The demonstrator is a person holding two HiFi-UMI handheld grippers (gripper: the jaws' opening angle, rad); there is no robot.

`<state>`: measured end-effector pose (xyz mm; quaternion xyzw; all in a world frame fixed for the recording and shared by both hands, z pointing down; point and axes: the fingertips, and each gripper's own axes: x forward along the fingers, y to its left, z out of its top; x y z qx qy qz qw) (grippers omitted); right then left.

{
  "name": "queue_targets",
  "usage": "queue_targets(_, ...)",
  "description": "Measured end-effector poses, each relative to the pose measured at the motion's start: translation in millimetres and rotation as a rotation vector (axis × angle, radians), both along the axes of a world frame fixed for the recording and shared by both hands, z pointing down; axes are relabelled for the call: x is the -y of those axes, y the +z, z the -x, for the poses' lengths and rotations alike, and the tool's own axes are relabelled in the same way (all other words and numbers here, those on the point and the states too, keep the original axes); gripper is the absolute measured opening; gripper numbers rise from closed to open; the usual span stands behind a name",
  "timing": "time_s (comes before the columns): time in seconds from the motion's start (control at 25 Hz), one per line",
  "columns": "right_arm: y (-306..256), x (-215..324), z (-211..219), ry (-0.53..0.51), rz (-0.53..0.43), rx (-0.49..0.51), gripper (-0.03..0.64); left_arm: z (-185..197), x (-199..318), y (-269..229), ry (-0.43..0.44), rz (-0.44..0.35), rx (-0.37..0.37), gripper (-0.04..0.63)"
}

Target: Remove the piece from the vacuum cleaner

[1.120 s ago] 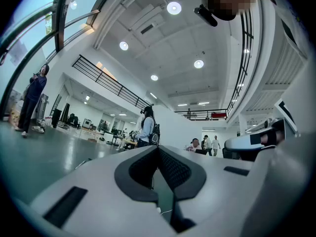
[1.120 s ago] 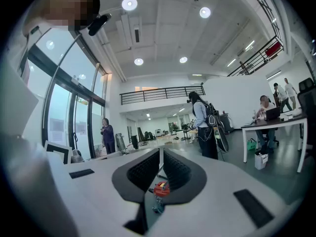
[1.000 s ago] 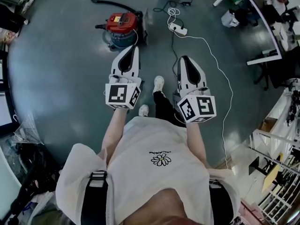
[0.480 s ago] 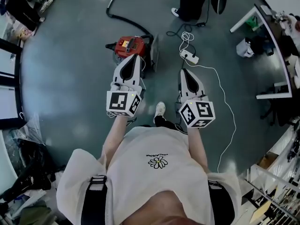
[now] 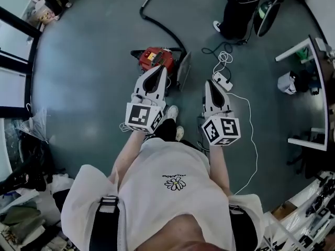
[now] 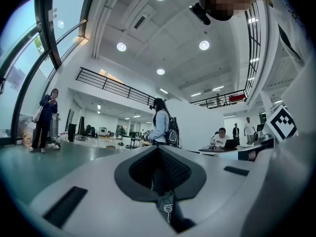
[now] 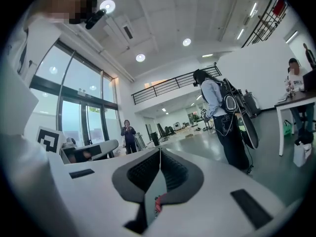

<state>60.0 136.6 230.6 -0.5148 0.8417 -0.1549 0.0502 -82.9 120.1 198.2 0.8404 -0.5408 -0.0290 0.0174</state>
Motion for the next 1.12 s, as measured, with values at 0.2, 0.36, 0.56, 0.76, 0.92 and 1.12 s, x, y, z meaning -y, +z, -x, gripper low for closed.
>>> queue_targets(0.2, 4, 58, -3, 0.036, 0.021, 0.007, 0.012, 2, 51, 0, -0.011, -0.024, 0.001, 0.006)
queue_targets(0.36, -7, 110, 2, 0.026, 0.0, -0.017, 0.012, 6, 98, -13, -0.024, -0.056, -0.031, 0.006)
queue_targets(0.56, -35, 168, 28, -0.008, -0.147, -0.042, 0.014, 17, 148, -18, 0.004, -0.066, -0.04, 0.006)
queue_targets(0.76, -26, 214, 46, -0.025, -0.13, -0.048, 0.055, 27, 194, 2, 0.029, -0.011, -0.029, 0.006)
queue_targets(0.92, -6, 263, 25, -0.027, -0.092, -0.039, 0.251, 19, 228, 32, 0.019, 0.078, -0.035, 0.006)
queue_targets(1.12, 93, 331, 4, -0.001, 0.1, 0.016, 0.252, 27, 277, 139, -0.038, 0.265, 0.029, 0.006)
